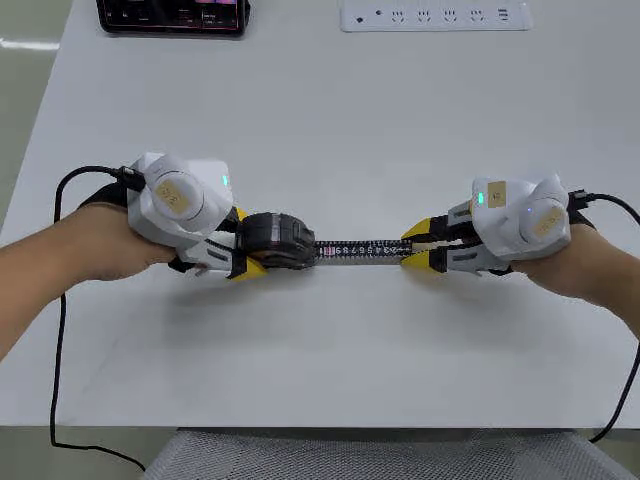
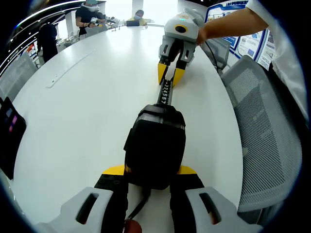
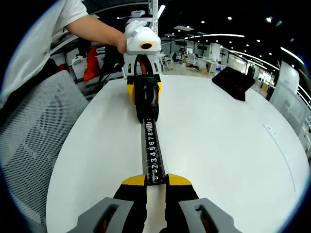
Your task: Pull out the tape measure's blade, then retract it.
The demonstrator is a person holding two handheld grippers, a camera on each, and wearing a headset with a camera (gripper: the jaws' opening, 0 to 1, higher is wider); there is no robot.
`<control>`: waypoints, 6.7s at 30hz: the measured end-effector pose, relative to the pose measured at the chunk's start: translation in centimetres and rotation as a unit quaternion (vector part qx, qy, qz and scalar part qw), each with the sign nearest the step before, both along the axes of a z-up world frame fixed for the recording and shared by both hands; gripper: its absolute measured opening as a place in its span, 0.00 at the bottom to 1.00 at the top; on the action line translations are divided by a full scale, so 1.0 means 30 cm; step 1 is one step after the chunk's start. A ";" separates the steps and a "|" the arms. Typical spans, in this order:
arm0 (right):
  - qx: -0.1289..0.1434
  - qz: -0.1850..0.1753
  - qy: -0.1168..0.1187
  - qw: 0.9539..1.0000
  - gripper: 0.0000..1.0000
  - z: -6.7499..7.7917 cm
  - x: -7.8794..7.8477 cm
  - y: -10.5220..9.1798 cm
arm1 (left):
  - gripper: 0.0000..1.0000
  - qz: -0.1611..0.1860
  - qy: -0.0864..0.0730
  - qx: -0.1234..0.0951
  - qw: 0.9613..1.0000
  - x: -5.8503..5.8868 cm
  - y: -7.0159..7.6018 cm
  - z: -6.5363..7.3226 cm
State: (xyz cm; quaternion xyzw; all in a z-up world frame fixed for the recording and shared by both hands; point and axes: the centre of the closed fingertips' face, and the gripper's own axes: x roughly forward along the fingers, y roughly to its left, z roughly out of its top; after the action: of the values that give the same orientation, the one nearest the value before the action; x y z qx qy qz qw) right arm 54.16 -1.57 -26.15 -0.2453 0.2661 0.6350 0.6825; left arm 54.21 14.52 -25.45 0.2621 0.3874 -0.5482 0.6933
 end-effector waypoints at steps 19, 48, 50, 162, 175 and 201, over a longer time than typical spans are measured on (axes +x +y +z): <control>-0.016 -0.009 -0.003 1.000 0.10 0.005 -0.008 -0.070 | 0.28 -0.002 -0.001 0.002 1.000 -0.001 0.002 -0.002; -0.044 -0.020 -0.003 0.999 0.10 0.004 -0.005 -0.202 | 0.28 -0.003 -0.004 0.005 1.000 0.001 0.004 -0.002; -0.046 -0.021 -0.002 0.999 0.10 0.004 -0.005 -0.211 | 0.28 -0.004 -0.004 0.005 1.000 0.002 0.004 -0.003; -0.172 -0.039 0.020 0.984 0.21 -0.004 -0.015 -0.437 | 0.37 0.005 -0.004 0.016 1.000 -0.002 -0.009 0.004; -0.118 -0.083 0.052 0.988 0.23 0.032 -0.016 -0.411 | 0.40 0.016 -0.009 0.010 1.000 0.001 -0.007 0.018; -0.031 -0.178 0.044 0.983 0.32 0.132 -0.050 -0.370 | 0.44 0.101 -0.047 -0.060 0.992 -0.012 0.040 0.136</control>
State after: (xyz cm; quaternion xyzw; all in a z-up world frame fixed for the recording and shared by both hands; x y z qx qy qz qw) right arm 52.66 -12.66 -22.18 -0.1865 0.3549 0.5054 0.7641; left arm 53.84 15.73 -21.37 0.2051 0.3456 -0.4849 0.7768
